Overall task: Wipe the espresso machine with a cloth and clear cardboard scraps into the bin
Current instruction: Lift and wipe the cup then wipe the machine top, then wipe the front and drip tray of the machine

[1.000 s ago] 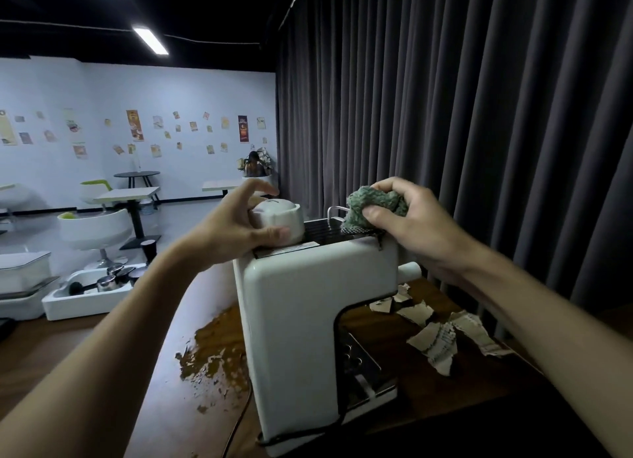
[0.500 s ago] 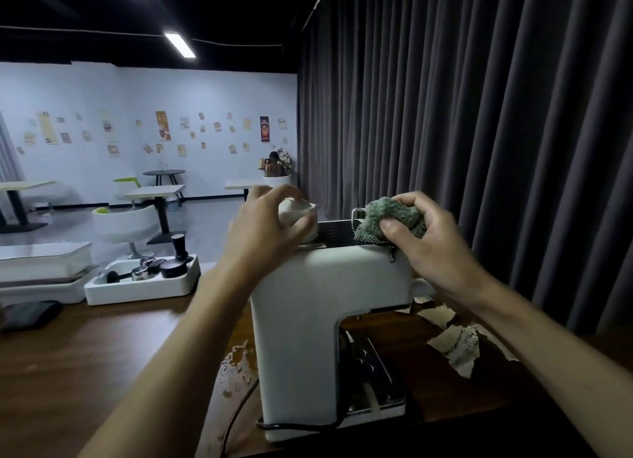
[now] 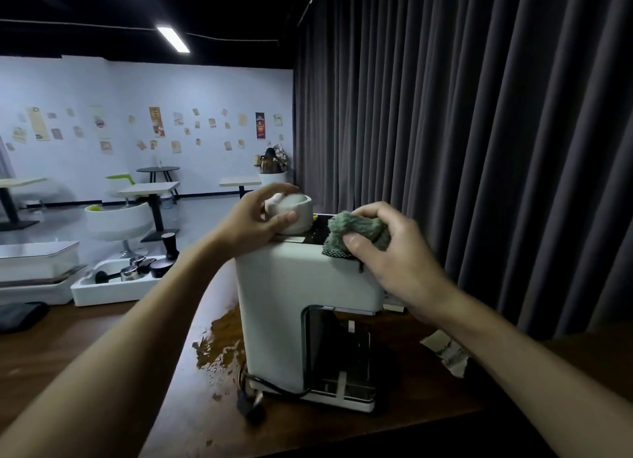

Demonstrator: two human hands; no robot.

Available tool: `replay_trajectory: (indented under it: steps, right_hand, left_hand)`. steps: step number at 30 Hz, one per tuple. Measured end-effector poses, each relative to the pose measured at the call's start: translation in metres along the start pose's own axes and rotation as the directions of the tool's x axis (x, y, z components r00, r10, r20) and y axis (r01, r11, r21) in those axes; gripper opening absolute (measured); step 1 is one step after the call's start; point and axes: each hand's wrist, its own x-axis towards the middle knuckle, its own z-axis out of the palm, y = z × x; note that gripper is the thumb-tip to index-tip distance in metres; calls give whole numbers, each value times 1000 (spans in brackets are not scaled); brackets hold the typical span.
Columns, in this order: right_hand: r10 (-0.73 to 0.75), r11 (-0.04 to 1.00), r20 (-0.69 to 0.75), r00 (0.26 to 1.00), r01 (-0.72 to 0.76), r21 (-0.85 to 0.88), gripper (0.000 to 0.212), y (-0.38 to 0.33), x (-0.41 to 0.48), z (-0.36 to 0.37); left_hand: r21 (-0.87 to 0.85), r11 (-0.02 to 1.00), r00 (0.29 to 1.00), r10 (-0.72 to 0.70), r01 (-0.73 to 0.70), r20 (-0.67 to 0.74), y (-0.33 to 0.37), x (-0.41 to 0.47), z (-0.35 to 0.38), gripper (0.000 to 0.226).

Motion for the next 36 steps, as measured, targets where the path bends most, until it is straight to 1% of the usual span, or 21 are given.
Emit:
replay_trajectory:
  steps: [2,4,6,8,9,11,13,15,16,17,18,19,22,24,26,29,31,34,36]
  right_hand:
    - [41,995,16,999,-39,-87,12,-6,9,-8]
    - [63,987,35,997,-57,-151,13,-6,15,-24]
    - [62,976,6,998,-59,-210,15,0,21,-39]
    - [17,973,-50,999,-28,-228,17,13,33,-47]
    - [2,977,-80,997,-19,-213,18,22,41,-48]
    - [18,984,-128,992,-40,-174,19,42,56,-46]
    - [114,988,-149,982,-127,-87,21,62,67,-40]
    - [259,962,-133,957,-242,129,18,76,73,-32]
    - [307,934,-117,945,-275,229,15,79,74,-29]
    - [336,910,-104,936,-295,291,14,81,75,-27]
    - [352,900,-95,931,-309,306,14,82,76,-27]
    - [357,903,-84,930,-321,288,15,82,76,-28]
    - [318,939,-25,948,-311,149,16,78,69,-34]
    - [286,951,26,958,-287,114,19,74,59,-33]
    - [239,962,38,970,-242,125,16,68,51,-27]
    - [160,980,-6,987,-158,122,6,58,43,-13]
    - [135,985,-31,990,-131,110,8,54,38,-4]
    - [87,996,-69,994,-85,33,19,51,30,3]
    - [54,998,-96,994,-55,-10,25,47,23,4]
  left_hand:
    - [43,999,1000,4,-3,-7,-5,2,1,36]
    - [113,993,998,-13,19,-54,-5,-1,4,42]
    - [245,966,991,-48,77,-125,-1,-8,9,50]
    - [349,920,971,-107,178,-213,9,-25,23,55]
    - [377,899,955,-123,222,-271,17,-35,33,56]
    - [397,886,930,-91,239,-357,33,-55,60,54]
    - [451,867,943,-60,211,-326,45,-65,87,57]
    - [489,848,959,-77,206,-271,44,-66,104,63]
    - [484,852,962,-80,202,-259,41,-64,108,64]
    - [457,870,964,-70,186,-258,37,-63,110,63]
    - [417,895,964,-47,157,-263,32,-62,110,61]
    - [371,921,962,-18,122,-271,29,-62,107,57]
    - [237,971,966,38,25,-257,14,-62,81,42]
    - [189,982,981,26,11,-192,5,-62,49,39]
    - [210,977,988,3,30,-157,3,-70,24,41]
    - [291,948,972,-67,133,-225,20,-86,23,41]
    - [262,950,964,-102,168,-245,33,-91,34,42]
    - [243,965,964,-33,99,-262,34,-92,36,41]
    - [172,985,972,17,25,-235,25,-91,25,37]
